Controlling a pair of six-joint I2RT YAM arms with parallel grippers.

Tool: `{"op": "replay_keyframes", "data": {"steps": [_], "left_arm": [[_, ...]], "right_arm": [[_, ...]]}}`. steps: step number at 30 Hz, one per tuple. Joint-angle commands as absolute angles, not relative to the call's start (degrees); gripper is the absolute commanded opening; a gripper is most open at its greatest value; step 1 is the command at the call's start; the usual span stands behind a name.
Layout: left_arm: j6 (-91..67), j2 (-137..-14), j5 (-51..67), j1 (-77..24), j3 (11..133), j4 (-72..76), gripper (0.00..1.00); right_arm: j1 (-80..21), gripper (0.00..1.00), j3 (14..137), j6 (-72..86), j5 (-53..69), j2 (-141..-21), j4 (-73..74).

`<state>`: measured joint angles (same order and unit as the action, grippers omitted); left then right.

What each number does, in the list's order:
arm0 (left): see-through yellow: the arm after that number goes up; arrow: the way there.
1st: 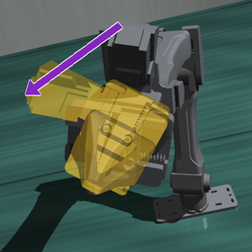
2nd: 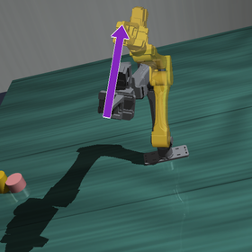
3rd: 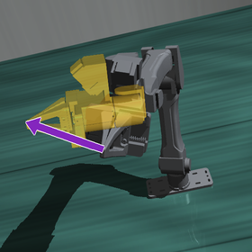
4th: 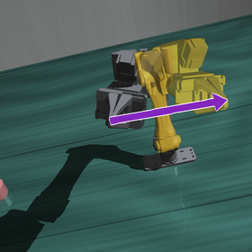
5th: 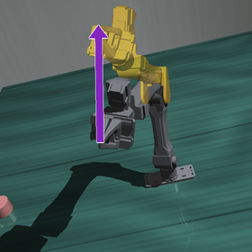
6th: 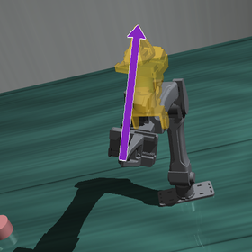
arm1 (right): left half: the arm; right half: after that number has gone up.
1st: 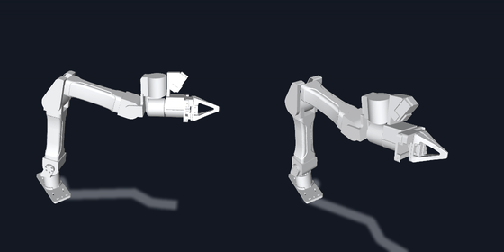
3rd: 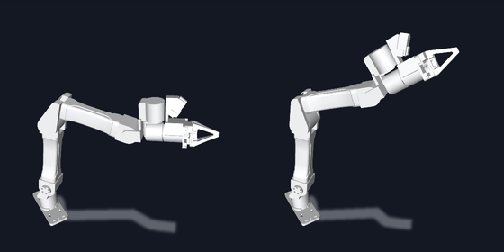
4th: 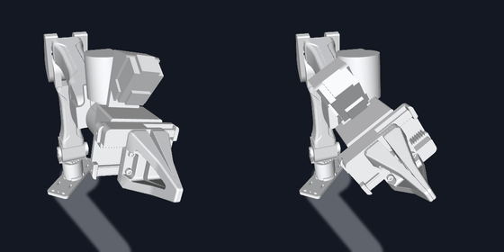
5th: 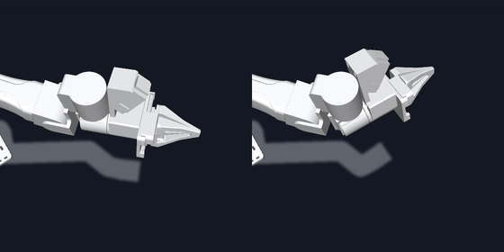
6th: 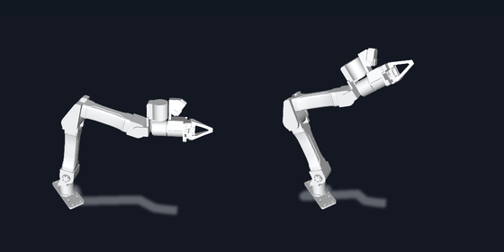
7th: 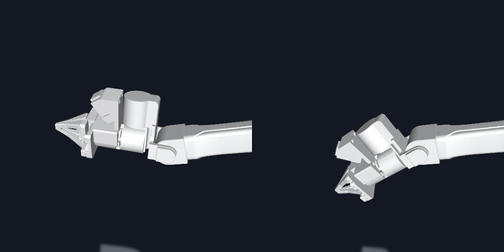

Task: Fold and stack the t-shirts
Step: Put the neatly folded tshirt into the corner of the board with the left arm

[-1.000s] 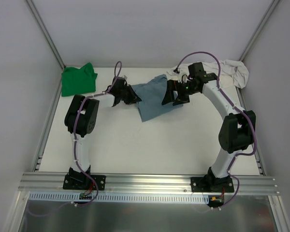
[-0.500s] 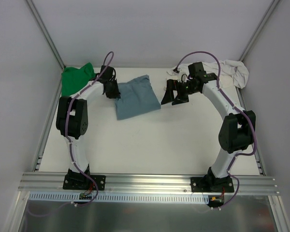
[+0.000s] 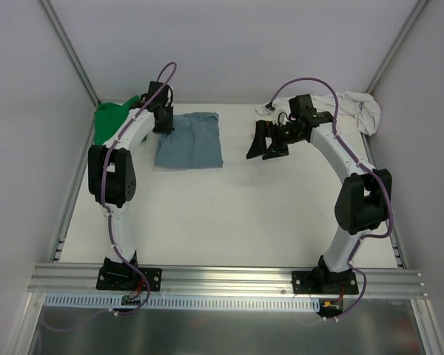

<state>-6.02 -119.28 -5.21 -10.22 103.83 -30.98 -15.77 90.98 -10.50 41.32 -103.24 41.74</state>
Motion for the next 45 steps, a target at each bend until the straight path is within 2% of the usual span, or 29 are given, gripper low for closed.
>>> {"op": "replay_keyframes", "data": {"steps": [1,10,23,33,36,37,38,44,45], "left_arm": [[-0.7,-120.6,-7.0,-8.1,106.9,-33.6,0.0],[6.0,-121.9,-1.7,-5.9,107.2,-32.7,0.0],[0.3,-128.8,20.9,-5.7,112.6,-39.3,0.0],[-4.6,-131.0,20.7,-8.2,109.4,-40.1,0.0],[-5.9,-127.1,18.9,-7.7,103.7,-34.7,0.12],[-6.3,-126.1,18.4,-7.4,102.5,-33.5,0.28],[-6.9,-125.3,17.9,-7.1,101.5,-31.7,0.34],[-9.7,-119.6,14.9,-6.2,92.0,-26.5,0.57],[-10.7,-117.0,14.2,-6.1,87.8,-23.3,0.7]], "right_arm": [[-15.0,1.0,91.9,-10.0,42.9,-100.3,40.4],[-14.2,0.99,90.5,-9.5,43.3,-100.2,39.8],[-14.1,0.99,91.6,-8.9,44.2,-101.2,38.7],[-14.0,1.0,92.2,-8.9,44.1,-101.2,39.1],[-14.0,0.99,91.8,-9.1,43.9,-100.8,39.3],[-14.0,0.99,91.8,-9.1,43.8,-100.8,39.6],[-14.0,0.99,91.8,-9.1,43.8,-100.8,39.6],[-14.0,0.99,92.3,-9.1,43.8,-101.0,40.2],[-14.0,1.0,92.3,-9.1,43.8,-101.1,40.2]]}}
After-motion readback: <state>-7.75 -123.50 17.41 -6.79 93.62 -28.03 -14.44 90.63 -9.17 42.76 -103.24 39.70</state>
